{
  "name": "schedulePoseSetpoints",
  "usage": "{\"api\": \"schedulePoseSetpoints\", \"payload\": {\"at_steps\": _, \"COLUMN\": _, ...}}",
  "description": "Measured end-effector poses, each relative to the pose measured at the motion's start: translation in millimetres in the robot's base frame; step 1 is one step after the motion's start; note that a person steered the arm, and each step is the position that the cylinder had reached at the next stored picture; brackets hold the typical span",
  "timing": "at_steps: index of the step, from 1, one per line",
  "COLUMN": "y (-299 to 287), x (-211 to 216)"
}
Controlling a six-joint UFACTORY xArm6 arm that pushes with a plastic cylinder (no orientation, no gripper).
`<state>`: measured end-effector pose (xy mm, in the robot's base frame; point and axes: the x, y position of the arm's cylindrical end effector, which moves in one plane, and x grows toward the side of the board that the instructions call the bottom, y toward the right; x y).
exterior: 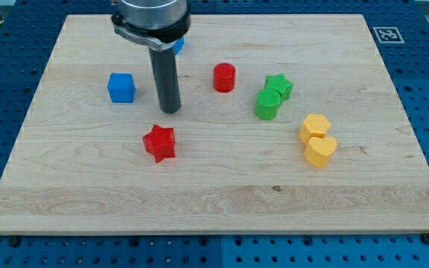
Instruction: Move the red star to the left of the red circle
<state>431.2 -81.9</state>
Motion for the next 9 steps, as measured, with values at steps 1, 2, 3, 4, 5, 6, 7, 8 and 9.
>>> {"api": "schedulePoseSetpoints", "payload": {"at_steps": 1, "y": -21.3, "x": 12.9}}
{"api": "schedulePoseSetpoints", "payload": {"at_steps": 2, "y": -47.7, "x": 32.8}}
{"api": "schedulePoseSetpoints", "payload": {"at_steps": 3, "y": -68.4, "x": 41.5}}
{"api": "schedulePoseSetpoints", "payload": {"at_steps": 4, "y": -68.4, "x": 65.0}}
{"api": "schedulePoseSetpoints", "payload": {"at_steps": 5, "y": -64.2, "x": 89.8}}
{"api": "schedulePoseSetpoints", "payload": {"at_steps": 6, "y": -40.8, "x": 102.0}}
{"api": "schedulePoseSetpoints", "payload": {"at_steps": 7, "y": -13.8, "x": 102.2}}
{"api": "schedulePoseSetpoints", "payload": {"at_steps": 8, "y": -0.9, "x": 100.0}}
{"api": "schedulePoseSetpoints", "payload": {"at_steps": 9, "y": -0.2, "x": 99.7}}
